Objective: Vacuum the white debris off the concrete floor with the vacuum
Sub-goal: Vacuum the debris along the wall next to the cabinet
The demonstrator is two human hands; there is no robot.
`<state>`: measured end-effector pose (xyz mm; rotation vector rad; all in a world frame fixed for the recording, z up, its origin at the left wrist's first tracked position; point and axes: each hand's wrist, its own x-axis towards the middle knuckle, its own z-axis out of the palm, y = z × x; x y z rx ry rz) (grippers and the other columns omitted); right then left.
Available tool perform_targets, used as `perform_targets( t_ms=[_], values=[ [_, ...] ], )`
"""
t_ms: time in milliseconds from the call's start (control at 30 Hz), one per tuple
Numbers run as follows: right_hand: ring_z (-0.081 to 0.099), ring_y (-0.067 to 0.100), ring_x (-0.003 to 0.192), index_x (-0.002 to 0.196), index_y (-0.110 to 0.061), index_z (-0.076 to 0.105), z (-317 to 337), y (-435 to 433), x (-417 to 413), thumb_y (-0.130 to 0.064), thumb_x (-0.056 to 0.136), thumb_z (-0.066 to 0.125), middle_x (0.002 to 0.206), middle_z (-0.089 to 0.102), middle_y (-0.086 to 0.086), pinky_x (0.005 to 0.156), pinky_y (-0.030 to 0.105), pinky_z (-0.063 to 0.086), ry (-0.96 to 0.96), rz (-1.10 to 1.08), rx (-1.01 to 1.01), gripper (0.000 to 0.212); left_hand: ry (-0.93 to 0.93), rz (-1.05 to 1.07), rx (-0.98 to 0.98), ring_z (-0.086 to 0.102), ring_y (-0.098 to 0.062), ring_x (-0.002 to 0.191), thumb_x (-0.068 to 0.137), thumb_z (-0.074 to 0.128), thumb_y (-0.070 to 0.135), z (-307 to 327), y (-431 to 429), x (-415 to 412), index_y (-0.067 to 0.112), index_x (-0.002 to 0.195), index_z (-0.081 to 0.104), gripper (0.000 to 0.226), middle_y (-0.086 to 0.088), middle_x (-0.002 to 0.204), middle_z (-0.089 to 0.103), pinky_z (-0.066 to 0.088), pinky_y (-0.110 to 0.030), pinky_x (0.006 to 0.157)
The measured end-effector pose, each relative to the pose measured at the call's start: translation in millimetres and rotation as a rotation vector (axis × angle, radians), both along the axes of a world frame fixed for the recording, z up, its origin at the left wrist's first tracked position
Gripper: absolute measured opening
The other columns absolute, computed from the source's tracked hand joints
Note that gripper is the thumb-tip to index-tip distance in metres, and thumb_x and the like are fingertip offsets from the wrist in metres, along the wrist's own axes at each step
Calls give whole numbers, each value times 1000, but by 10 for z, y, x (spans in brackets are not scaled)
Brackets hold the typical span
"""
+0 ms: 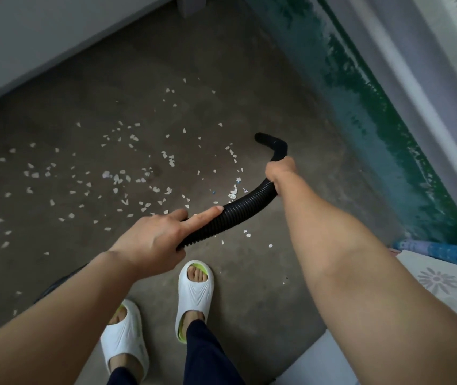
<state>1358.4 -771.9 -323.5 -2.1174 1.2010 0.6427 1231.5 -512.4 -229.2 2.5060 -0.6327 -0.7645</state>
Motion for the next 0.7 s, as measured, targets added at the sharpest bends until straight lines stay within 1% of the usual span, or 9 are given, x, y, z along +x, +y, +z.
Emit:
perform_targets(
  t_ms=[100,200,267,367,467,567,700],
  values=[
    [58,29,93,131,-11,51,-18,59,-114,-10,86,52,118,62,11,76,32,48,10,64,15,45,33,2,-7,52,-21,70,79,48,17,2,50,-92,65,128,-29,103,8,94,47,33,-27,59],
    [60,32,103,128,-12,52,8,101,-237,-12,87,51,119,61,12,86,35,50,13,161,16,41,64,-7,-17,46,-18,65,83,45,21,49,125,-186,65,128,-28,97,10,90,42,32,-27,59],
    [60,32,103,125,-13,53,42,152,-310,-13,87,50,116,62,11,84,34,48,30,240,19,38,82,-9,-8,44,-16,64,83,45,20,89,196,-250,66,128,-29,98,12,90,40,32,-26,60],
    [60,32,101,119,-13,55,58,243,-407,-13,88,51,113,62,12,80,31,45,43,306,52,31,111,-9,17,42,-14,66,81,46,17,130,306,-338,66,128,-28,101,12,98,46,33,-26,62],
    [60,32,101,123,-14,52,66,279,-459,-14,88,51,115,62,11,79,31,45,35,275,42,35,124,5,22,44,-16,68,79,46,15,143,364,-384,67,130,-25,101,11,97,46,37,-28,62],
    [60,33,103,129,-16,48,102,211,-498,-17,89,51,117,61,10,84,34,48,26,221,-6,40,105,-1,23,42,-16,65,80,46,15,141,337,-384,67,129,-26,101,11,95,46,33,-27,60],
    [59,33,103,125,-14,51,167,106,-599,-16,89,51,116,62,11,83,34,48,74,265,-27,36,123,-38,-24,52,-18,71,80,46,16,127,253,-402,68,127,-27,101,11,93,45,33,-26,61]
  ],
)
